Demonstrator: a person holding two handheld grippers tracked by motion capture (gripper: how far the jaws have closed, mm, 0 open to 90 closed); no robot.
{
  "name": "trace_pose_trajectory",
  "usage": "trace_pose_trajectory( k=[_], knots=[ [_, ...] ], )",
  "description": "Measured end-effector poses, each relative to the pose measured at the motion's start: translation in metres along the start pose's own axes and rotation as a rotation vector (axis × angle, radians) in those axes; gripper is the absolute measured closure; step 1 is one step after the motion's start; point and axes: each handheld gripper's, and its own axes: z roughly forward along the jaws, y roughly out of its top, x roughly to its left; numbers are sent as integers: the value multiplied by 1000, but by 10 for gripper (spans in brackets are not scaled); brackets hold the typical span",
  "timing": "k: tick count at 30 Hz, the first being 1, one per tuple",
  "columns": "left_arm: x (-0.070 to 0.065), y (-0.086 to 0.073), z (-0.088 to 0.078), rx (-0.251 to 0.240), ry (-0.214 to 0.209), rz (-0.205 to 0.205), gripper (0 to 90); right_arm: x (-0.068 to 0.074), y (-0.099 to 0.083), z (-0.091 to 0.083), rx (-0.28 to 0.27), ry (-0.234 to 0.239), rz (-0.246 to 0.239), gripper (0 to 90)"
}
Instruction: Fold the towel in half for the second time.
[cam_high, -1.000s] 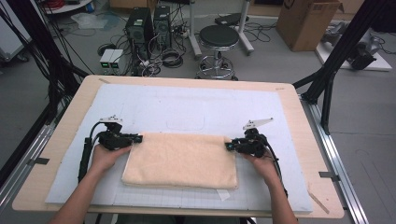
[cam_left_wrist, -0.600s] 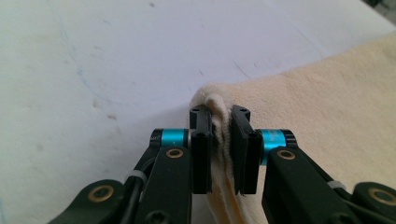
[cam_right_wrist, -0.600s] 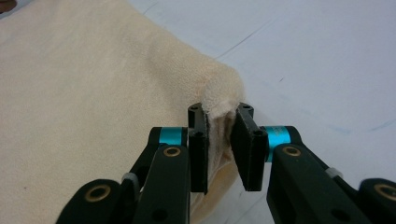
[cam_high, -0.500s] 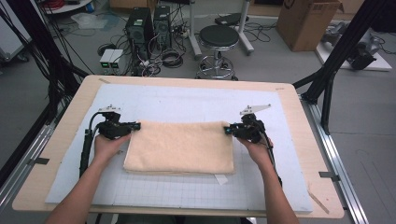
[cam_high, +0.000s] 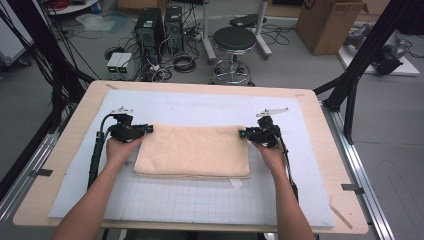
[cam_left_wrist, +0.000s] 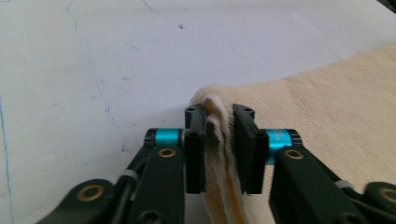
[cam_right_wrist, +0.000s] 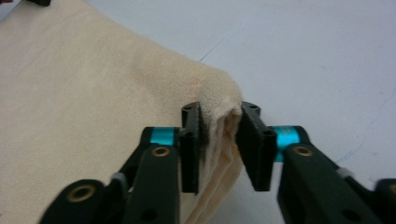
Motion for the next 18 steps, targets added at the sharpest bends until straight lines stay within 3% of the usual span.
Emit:
trace_pose_trajectory(
  k=[5, 11, 18],
  knots=[
    [-7, 4, -10, -24, -11, 48, 571, 2, 0, -7, -25, 20, 25, 490],
    [-12, 4, -21, -26, -25, 96, 500, 9, 1, -18, -33, 10, 22, 373],
    [-13, 0, -32, -41, -53, 96, 446, 18, 5, -28, -68, -1, -5, 277]
  ],
)
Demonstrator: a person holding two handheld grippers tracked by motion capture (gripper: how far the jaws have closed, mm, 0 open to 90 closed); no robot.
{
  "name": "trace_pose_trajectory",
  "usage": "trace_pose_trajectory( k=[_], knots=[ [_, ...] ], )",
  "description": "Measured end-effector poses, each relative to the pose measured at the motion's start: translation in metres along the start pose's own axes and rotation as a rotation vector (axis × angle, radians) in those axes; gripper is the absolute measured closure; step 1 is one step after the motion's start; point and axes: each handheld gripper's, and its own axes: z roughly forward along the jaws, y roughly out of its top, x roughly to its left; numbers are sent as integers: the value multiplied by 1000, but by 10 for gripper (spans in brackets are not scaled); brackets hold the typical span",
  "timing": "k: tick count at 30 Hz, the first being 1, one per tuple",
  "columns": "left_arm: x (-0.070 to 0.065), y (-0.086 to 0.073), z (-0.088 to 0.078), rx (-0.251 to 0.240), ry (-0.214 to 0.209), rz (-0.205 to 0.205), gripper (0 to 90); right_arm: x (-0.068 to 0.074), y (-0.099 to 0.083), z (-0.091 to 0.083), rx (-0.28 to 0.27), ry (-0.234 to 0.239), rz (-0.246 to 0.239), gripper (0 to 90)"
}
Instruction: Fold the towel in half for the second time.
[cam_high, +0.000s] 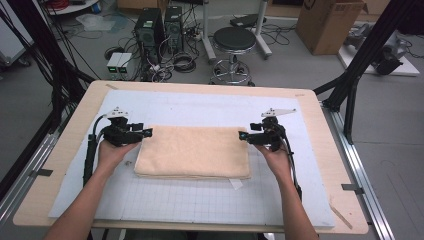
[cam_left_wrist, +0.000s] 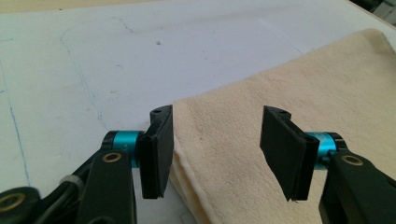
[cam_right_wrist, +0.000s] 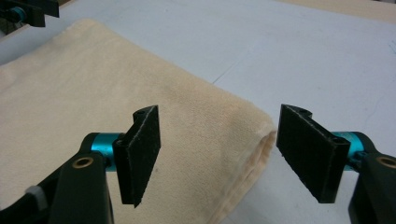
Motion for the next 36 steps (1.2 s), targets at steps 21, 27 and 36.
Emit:
trace_pose_trajectory(
  k=[21, 27, 36],
  knots=[
    [-21, -18, -33, -19, -19, 90, 349, 31, -1, -25, -17, -43, -64, 127],
    [-26, -24, -42, -21, -23, 106, 340, 34, -13, -31, -28, -42, -65, 126],
    [-37, -40, -53, -28, -17, 128, 323, 34, -33, -43, -44, -45, -47, 124]
  ],
)
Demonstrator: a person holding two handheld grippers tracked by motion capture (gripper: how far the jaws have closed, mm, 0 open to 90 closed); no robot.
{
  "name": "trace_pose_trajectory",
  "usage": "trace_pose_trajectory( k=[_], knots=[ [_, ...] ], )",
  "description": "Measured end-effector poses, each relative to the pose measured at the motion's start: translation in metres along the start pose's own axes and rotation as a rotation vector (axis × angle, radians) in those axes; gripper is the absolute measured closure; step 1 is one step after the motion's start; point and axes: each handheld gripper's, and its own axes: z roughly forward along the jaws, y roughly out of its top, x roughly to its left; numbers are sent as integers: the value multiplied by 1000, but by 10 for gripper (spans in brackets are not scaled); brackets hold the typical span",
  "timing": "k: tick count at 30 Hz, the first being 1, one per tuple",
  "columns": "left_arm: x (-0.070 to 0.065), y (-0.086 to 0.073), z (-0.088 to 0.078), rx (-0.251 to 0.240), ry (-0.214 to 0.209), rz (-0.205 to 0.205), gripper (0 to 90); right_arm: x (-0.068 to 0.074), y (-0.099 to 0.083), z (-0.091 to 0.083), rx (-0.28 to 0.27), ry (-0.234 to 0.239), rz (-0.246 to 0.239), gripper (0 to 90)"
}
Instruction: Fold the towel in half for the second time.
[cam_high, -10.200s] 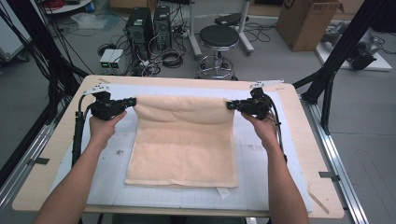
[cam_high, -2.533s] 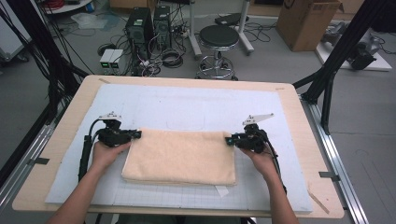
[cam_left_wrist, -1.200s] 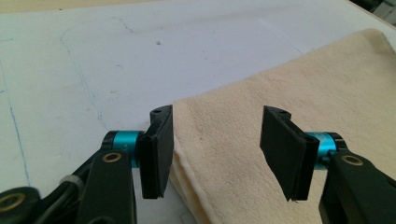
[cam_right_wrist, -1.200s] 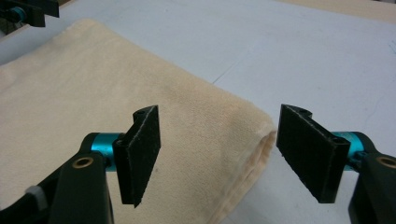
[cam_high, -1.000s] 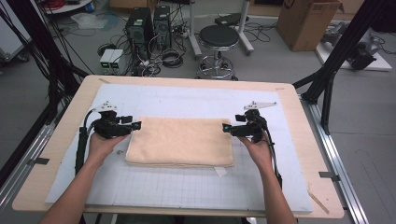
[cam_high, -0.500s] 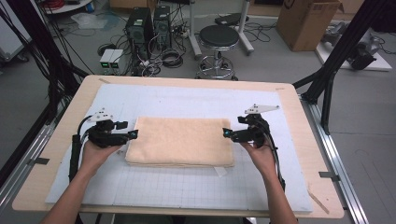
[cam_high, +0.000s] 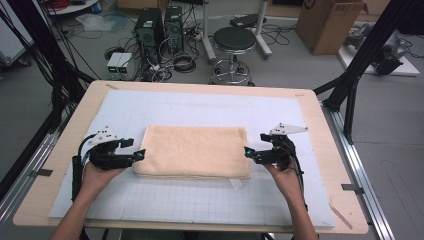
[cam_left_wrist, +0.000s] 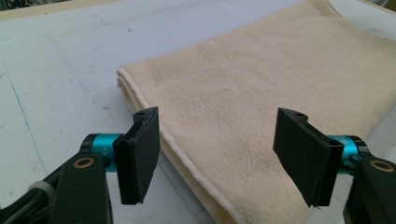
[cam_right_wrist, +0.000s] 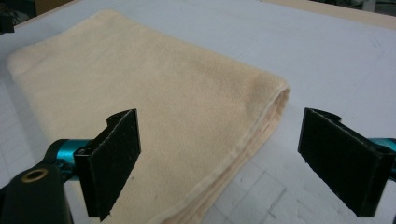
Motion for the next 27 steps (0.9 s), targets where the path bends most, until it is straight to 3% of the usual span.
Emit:
trace_pose_trajectory(
  k=[10, 27],
  knots=[
    [-15, -15, -8, 1, 11, 40, 313, 4, -25, -12, -3, -12, 16, 123],
    [-29, -39, -33, -13, 24, 50, 295, 16, -50, -29, -13, -29, -13, 123]
  ],
)
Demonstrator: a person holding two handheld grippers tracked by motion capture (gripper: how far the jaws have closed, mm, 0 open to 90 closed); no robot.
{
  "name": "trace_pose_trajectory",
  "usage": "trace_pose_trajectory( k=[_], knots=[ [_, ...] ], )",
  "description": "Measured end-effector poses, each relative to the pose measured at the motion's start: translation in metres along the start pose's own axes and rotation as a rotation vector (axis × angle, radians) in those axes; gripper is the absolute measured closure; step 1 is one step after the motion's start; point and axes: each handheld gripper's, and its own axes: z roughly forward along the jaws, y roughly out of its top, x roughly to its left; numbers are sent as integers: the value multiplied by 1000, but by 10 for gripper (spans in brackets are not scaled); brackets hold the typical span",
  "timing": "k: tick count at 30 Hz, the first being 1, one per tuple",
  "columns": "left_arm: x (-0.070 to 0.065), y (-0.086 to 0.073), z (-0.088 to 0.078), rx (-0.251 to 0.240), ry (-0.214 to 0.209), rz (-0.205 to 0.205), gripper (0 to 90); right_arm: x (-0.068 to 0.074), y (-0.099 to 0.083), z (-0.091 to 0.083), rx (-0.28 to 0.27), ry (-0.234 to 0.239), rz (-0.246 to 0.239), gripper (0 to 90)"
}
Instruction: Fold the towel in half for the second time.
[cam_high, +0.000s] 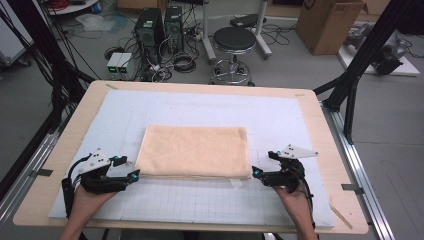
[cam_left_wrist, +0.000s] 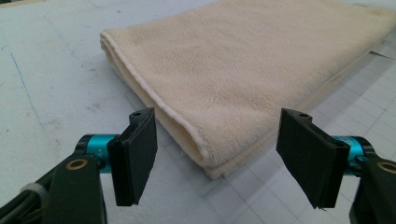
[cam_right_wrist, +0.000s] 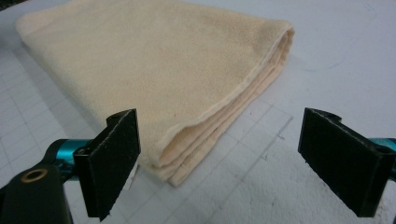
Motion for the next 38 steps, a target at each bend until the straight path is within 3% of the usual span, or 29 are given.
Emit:
trace_pose_trajectory(
  k=[9, 27, 30, 32, 38],
  knots=[
    [-8, -7, -8, 9, 25, 27, 293, 8, -14, -11, 7, 1, 1, 122],
    [-24, -20, -28, 6, 53, 30, 292, 20, -27, -28, 9, 4, -20, 122],
    [-22, -20, -28, 3, 45, 22, 292, 20, -27, -25, 28, 6, -28, 122],
    [-22, -20, -27, 6, 35, 29, 292, 20, -27, -24, 36, -9, -46, 122],
    [-22, -19, -19, 21, 24, 63, 291, 20, -27, -23, 22, -2, -34, 122]
  ],
)
